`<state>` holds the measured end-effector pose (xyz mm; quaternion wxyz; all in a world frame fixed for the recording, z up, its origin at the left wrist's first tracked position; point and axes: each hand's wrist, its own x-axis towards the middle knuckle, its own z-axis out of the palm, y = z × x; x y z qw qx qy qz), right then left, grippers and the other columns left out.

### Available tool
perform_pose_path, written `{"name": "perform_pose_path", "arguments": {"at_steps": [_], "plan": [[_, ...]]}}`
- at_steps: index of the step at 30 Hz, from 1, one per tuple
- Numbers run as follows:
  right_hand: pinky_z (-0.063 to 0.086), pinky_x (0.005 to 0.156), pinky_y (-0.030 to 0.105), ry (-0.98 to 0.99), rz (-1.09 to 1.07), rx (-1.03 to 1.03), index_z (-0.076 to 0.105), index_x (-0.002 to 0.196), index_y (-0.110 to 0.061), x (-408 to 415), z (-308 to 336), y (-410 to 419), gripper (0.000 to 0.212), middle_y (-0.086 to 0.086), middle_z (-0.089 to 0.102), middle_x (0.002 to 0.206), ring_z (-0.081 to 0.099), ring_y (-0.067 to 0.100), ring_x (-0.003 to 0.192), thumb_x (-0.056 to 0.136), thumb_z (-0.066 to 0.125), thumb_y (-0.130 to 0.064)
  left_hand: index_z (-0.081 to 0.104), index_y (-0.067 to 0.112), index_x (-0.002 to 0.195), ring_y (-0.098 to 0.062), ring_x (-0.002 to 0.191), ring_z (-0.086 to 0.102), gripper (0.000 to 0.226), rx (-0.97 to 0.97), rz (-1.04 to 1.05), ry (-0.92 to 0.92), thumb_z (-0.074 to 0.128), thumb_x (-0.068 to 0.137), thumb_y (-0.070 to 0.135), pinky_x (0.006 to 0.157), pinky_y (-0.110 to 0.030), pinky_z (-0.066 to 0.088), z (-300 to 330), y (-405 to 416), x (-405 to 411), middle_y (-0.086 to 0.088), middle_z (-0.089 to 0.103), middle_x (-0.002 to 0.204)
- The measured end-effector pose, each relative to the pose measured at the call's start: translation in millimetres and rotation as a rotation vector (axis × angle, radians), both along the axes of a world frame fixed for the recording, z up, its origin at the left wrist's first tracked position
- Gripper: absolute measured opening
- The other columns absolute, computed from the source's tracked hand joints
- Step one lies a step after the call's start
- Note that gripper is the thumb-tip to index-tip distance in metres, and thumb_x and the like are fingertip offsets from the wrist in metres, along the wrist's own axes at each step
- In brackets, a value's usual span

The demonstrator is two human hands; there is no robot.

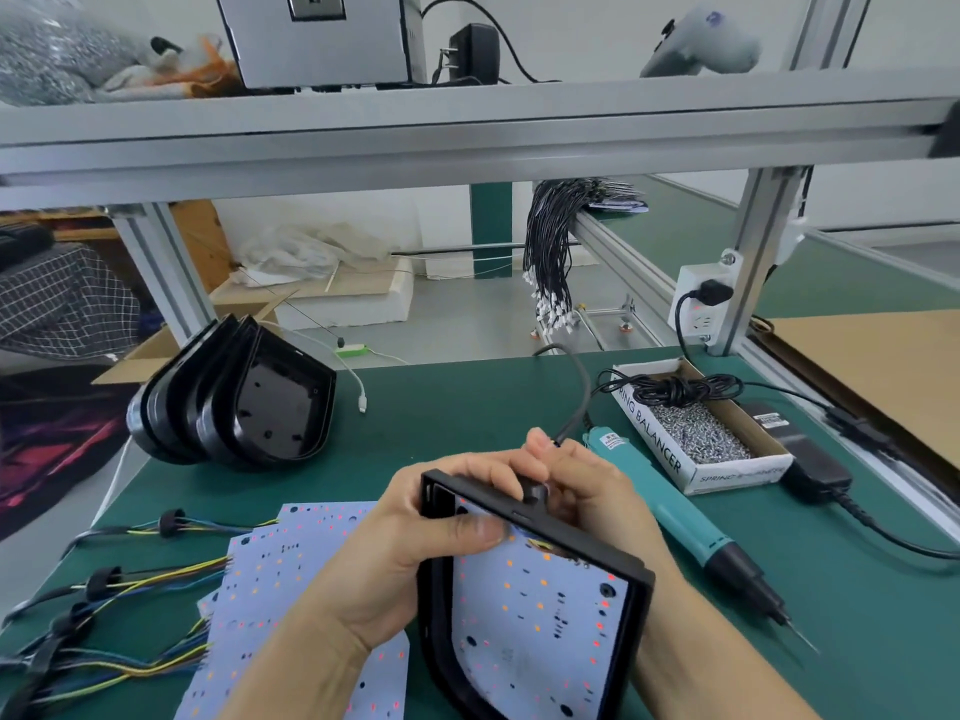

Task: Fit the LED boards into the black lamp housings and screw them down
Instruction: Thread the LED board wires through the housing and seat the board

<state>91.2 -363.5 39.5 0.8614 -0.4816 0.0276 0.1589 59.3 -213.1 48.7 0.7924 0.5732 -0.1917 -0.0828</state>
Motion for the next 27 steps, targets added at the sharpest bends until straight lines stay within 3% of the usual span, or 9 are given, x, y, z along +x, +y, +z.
{"name": "perform_pose_path", "arguments": {"at_steps": [4, 9, 12, 15, 18, 20, 24, 27], "plan": [[0.032, 0.032, 0.014, 0.011, -0.058, 0.002, 0.039, 0.047, -0.014, 0, 7, 1, 0.039, 0.000, 0.029, 0.044, 0.028, 0.010, 0.033, 0.062, 0.075, -0.022, 0.071, 0.010, 0.083, -0.027, 0.100, 0.062, 0.024, 0.039, -0.013, -0.025, 0.081, 0.062, 0.016, 0.086, -0.031, 0.049, 0, 0, -1, -0.008, 0.068, 0.097], [0.022, 0.041, 0.017, -0.020, -0.111, 0.032, 0.039, 0.041, -0.020, 7, 6, 2, 0.039, -0.003, 0.029, 0.043, 0.024, 0.009, 0.038, 0.052, 0.076, -0.025, 0.072, 0.011, 0.081, -0.030, 0.097, 0.062, 0.021, 0.068, -0.003, -0.044, 0.079, 0.062, 0.014, 0.088, -0.033, 0.048, 2, 1, -1, -0.008, 0.069, 0.097], [0.038, 0.039, 0.018, 0.028, 0.056, 0.042, 0.061, 0.062, -0.016, 6, 5, -5, 0.025, 0.002, 0.041, 0.055, 0.039, 0.012, 0.039, 0.060, 0.073, -0.039, 0.073, 0.013, 0.083, -0.027, 0.109, 0.064, 0.018, 0.094, 0.035, -0.079, 0.076, 0.066, 0.012, 0.089, -0.027, 0.049, 2, 4, -1, -0.010, 0.070, 0.113], [0.048, 0.043, 0.022, -0.023, 0.321, -0.007, 0.070, 0.092, -0.012, 2, 8, -16, 0.038, 0.005, 0.059, 0.066, 0.059, 0.014, 0.047, 0.073, 0.066, -0.045, 0.072, 0.015, 0.086, -0.026, 0.122, 0.057, 0.023, 0.144, 0.066, -0.156, 0.082, 0.070, 0.028, 0.093, -0.025, 0.046, 1, 6, -5, -0.002, 0.060, 0.133], [0.051, 0.048, 0.021, -0.103, 0.403, -0.077, 0.074, 0.089, -0.009, 0, 16, -25, 0.032, 0.004, 0.066, 0.066, 0.062, 0.011, 0.052, 0.071, 0.076, -0.035, 0.073, 0.020, 0.086, -0.016, 0.118, 0.054, 0.031, 0.191, 0.176, -0.166, 0.083, 0.067, 0.042, 0.091, -0.021, 0.044, -2, 5, -9, 0.009, 0.060, 0.116], [0.051, 0.046, 0.022, -0.091, 0.422, -0.071, 0.070, 0.084, -0.006, 0, 22, -29, 0.025, 0.003, 0.064, 0.059, 0.060, 0.010, 0.047, 0.071, 0.073, -0.026, 0.073, 0.021, 0.091, -0.013, 0.099, 0.057, 0.035, 0.236, 0.209, -0.194, 0.083, 0.068, 0.045, 0.084, -0.016, 0.044, -3, 4, -12, 0.007, 0.060, 0.101], [0.054, 0.051, 0.022, -0.091, 0.485, -0.129, 0.064, 0.086, -0.004, 1, 28, -35, 0.022, 0.005, 0.068, 0.066, 0.064, 0.011, 0.050, 0.072, 0.068, -0.021, 0.073, 0.019, 0.092, -0.016, 0.083, 0.064, 0.049, 0.249, 0.270, -0.158, 0.086, 0.058, 0.052, 0.076, -0.021, 0.049, -10, 1, -17, -0.001, 0.070, 0.086], [0.055, 0.052, 0.020, -0.088, 0.482, -0.160, 0.069, 0.080, -0.006, 3, 29, -38, 0.014, 0.006, 0.068, 0.070, 0.064, 0.008, 0.050, 0.072, 0.068, -0.018, 0.073, 0.013, 0.086, -0.022, 0.079, 0.063, 0.045, 0.256, 0.298, -0.198, 0.084, 0.062, 0.049, 0.075, -0.024, 0.047, -13, -1, -18, -0.006, 0.069, 0.082]]}}
